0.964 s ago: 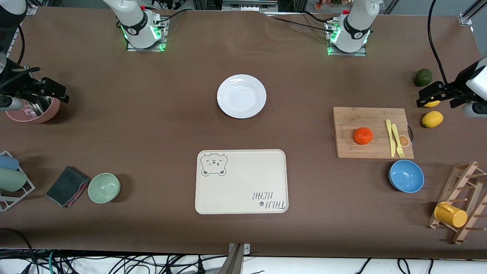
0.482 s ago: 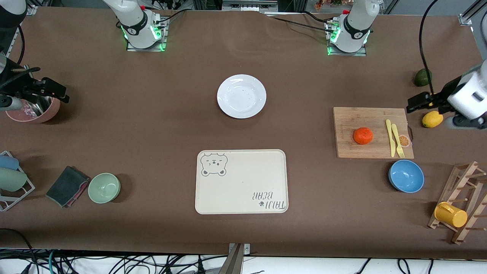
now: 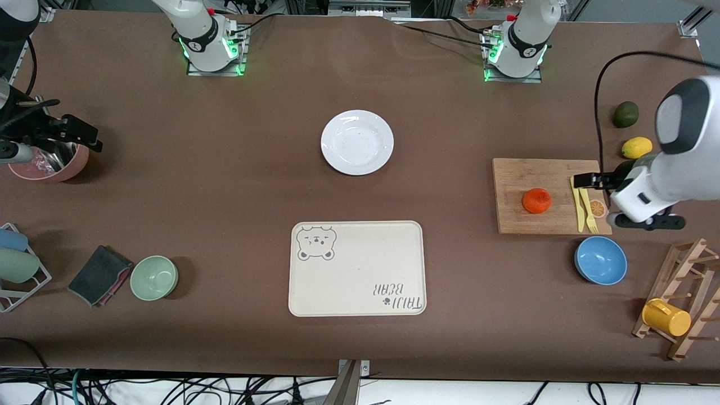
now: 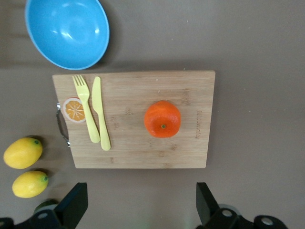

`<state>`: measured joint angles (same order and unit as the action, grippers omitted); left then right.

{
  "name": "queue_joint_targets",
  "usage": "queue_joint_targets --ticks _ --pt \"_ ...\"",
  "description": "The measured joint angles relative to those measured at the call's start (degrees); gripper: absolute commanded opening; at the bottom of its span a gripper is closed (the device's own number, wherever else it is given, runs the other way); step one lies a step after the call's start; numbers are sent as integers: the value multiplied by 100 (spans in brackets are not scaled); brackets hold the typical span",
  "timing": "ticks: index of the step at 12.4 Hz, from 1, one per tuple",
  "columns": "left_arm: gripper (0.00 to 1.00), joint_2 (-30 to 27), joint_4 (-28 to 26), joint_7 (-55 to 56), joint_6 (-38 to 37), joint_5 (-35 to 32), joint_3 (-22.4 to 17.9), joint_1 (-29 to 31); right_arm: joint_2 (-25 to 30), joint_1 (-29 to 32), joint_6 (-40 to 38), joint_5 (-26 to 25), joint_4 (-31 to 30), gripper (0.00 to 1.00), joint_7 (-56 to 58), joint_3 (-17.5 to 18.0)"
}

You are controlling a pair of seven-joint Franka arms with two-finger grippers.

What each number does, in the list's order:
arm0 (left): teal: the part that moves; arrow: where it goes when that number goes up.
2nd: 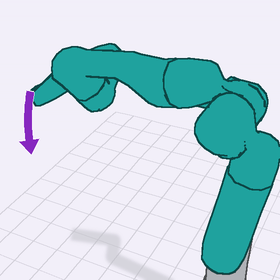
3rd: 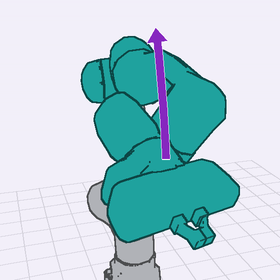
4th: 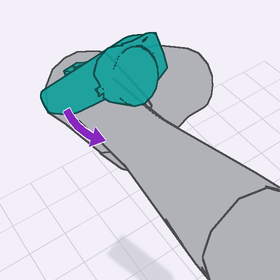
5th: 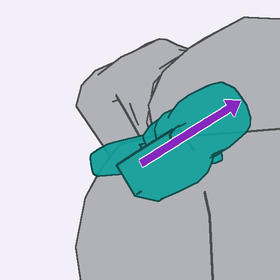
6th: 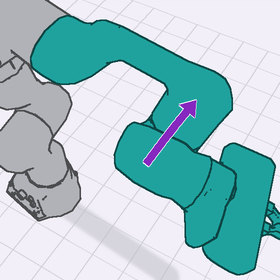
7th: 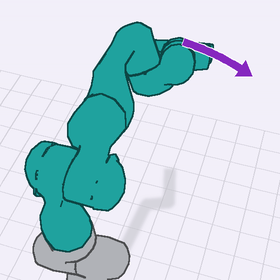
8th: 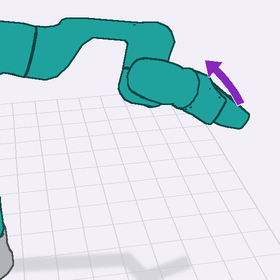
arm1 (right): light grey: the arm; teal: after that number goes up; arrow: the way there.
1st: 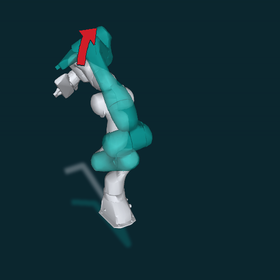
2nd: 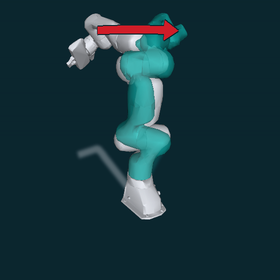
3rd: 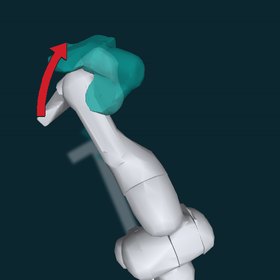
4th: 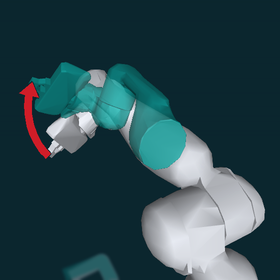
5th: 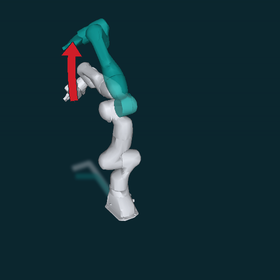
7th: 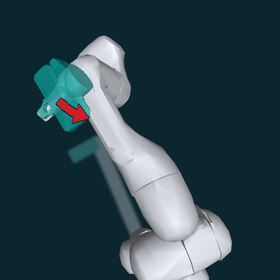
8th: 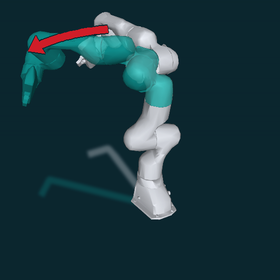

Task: Place orange and plate with both arms
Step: 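Lower the left gripper onto the orange on the cutting board and grasp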

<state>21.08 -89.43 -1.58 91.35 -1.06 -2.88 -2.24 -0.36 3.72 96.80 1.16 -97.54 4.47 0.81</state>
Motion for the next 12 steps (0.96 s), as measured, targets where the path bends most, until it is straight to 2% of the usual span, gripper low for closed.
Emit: queue_joint_targets --ticks 3,5,7,12 --pt "100 720 -41 0 511 0 11 -6 0 0 -49 0 -1 100 0 0" --pt "100 982 -166 0 866 0 16 -6 0 0 -68 0 -2 100 0 0" --pt "100 1048 -532 0 1346 2 37 -8 0 0 -72 0 -2 100 0 0" --pt "100 1053 -1214 0 1856 118 73 -8 0 0 -77 0 -3 100 0 0"
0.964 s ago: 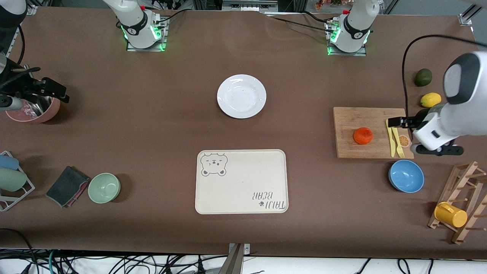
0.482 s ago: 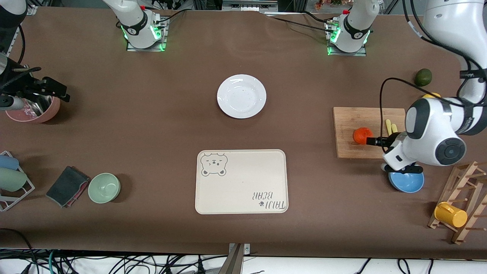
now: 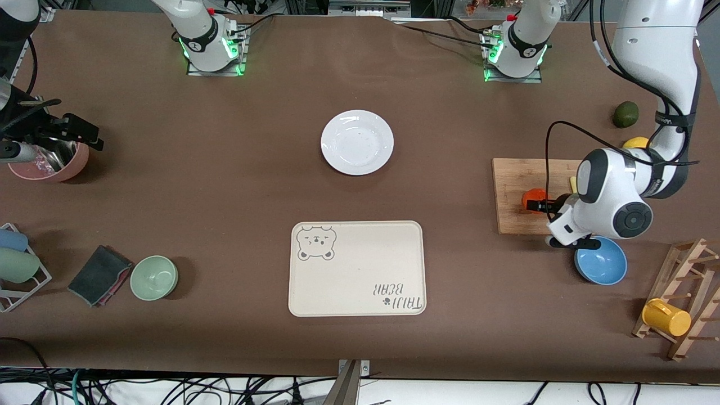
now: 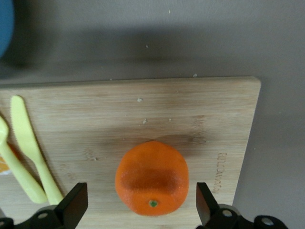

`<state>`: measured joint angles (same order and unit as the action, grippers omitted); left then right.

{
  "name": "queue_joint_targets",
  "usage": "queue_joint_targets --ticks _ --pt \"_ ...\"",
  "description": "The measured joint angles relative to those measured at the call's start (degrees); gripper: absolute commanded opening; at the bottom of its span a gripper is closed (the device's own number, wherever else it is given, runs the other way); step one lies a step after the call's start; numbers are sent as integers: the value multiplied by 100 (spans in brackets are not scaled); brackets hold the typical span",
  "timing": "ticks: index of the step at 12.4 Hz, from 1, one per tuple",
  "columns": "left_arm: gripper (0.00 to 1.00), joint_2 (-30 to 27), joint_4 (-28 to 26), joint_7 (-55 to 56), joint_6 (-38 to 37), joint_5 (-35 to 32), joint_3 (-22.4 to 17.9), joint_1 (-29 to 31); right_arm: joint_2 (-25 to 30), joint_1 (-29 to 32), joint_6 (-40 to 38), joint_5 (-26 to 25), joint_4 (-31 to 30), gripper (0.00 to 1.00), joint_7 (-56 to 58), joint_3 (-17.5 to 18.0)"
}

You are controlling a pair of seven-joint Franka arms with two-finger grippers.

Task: Place orange and plate with both arms
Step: 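Lower the left gripper onto the orange on the cutting board and grasp, then carry the orange with the left gripper over the white plate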

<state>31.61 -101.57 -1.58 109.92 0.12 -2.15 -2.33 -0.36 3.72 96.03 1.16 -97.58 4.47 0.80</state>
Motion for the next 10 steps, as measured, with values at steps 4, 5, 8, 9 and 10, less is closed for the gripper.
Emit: queue_joint_targets --ticks 4,5,8,9,10 --pt "100 32 -161 2 78 210 -1 9 0 0 -1 0 0 100 0 -1" --pt "100 64 -168 2 83 247 -1 13 0 0 -1 0 0 100 0 -1" --pt "100 167 -169 1 132 252 -2 19 0 0 -10 0 0 100 0 -1" --pt "100 199 -169 1 161 252 -2 19 0 0 -13 0 0 100 0 -1" --pt "99 235 -169 1 184 252 -2 20 0 0 -17 0 0 100 0 -1"
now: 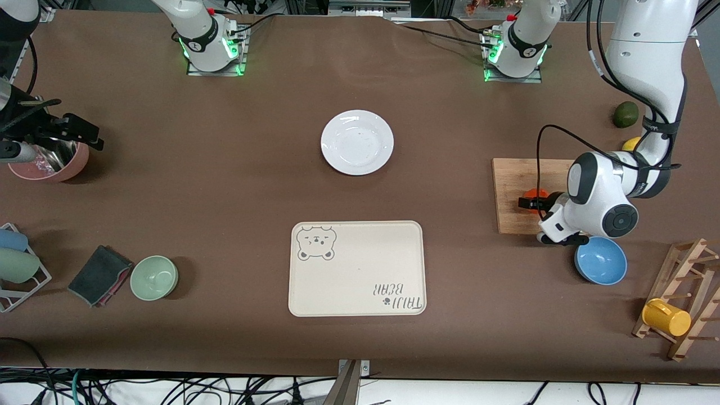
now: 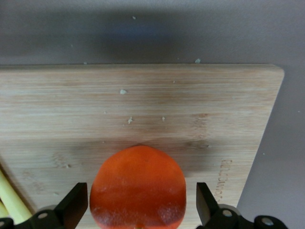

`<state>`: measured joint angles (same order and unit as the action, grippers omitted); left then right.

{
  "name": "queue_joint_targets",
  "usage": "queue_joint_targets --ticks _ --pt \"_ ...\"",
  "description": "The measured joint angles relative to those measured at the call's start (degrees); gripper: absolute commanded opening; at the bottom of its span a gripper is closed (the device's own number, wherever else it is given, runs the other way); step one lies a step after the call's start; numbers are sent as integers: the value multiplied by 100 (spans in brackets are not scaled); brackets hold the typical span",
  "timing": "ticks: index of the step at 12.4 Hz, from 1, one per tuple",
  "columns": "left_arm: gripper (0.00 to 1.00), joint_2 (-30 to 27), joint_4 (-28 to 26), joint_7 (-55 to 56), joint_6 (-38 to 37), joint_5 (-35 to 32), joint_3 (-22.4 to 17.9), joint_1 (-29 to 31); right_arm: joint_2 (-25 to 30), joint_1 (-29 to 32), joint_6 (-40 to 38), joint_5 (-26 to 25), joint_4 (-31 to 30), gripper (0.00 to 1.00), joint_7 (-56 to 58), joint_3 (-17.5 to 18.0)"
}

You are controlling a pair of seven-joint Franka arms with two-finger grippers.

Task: Place orange and plate with both arms
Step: 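Carry the orange with the left gripper over the white plate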

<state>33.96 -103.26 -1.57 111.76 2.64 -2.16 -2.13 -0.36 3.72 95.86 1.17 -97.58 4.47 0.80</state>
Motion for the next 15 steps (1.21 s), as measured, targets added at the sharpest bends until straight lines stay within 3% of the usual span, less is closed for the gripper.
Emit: queue_joint_targets --ticks 4,5,7,10,12,15 --pt "15 41 8 -9 40 0 -1 -8 0 0 -5 0 0 100 0 8" --pt "6 34 13 -13 46 0 0 -8 0 0 -6 1 0 100 0 14" --pt "0 38 16 -11 49 0 1 -10 0 0 -7 1 0 100 0 22" --pt "0 14 187 198 4 68 160 -133 1 0 -9 1 0 100 0 24" --pt "0 -69 298 982 -61 88 612 -461 1 0 -9 1 0 100 0 24" --pt "0 -110 303 2282 99 503 1604 -848 1 0 -11 1 0 100 0 25"
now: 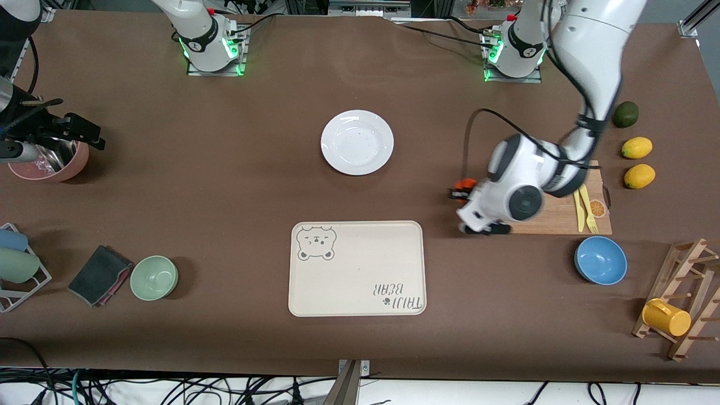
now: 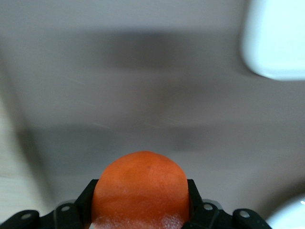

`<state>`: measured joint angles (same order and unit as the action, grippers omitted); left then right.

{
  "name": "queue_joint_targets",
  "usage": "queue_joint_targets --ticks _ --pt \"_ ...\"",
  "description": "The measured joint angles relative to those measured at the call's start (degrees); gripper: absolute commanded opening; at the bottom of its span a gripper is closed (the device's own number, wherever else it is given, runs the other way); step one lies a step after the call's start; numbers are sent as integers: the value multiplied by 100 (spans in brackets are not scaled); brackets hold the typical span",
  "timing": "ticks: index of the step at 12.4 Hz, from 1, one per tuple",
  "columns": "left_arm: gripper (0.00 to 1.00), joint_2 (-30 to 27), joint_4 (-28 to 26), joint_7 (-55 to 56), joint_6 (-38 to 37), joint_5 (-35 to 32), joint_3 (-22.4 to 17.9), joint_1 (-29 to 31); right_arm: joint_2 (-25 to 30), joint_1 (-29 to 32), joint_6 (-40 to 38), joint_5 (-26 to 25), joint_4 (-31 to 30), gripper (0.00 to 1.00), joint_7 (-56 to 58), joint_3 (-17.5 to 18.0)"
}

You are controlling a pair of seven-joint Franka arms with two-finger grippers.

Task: Place orange and plate with both arms
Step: 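Carry the orange with the left gripper over the white plate, then release the orange onto the plate and withdraw the left gripper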

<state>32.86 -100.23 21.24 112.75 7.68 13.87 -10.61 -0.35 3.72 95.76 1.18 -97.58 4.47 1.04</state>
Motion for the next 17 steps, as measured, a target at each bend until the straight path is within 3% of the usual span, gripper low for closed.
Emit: queue_joint_targets --ticks 4,9,11,14,15,16,17 --pt "0 -3 0 1416 399 357 373 -758 0 1 0 0 0 100 0 0" --pt "0 -9 -258 3665 1784 360 430 -2389 0 3 -3 0 0 100 0 -1" --pt "0 48 -541 3913 2328 360 420 -2674 0 3 -3 0 0 100 0 -1" --pt "0 175 -632 3924 2461 360 372 -2697 0 3 -5 0 0 100 0 -1" --pt "29 204 -631 3924 2461 360 355 -2697 0 3 -5 0 0 100 0 -1" --pt "99 239 -631 3925 2463 360 346 -2691 0 3 -5 0 0 100 0 -1" --pt "100 277 -626 3956 2472 415 332 -2669 0 2 -5 0 0 100 0 -1"
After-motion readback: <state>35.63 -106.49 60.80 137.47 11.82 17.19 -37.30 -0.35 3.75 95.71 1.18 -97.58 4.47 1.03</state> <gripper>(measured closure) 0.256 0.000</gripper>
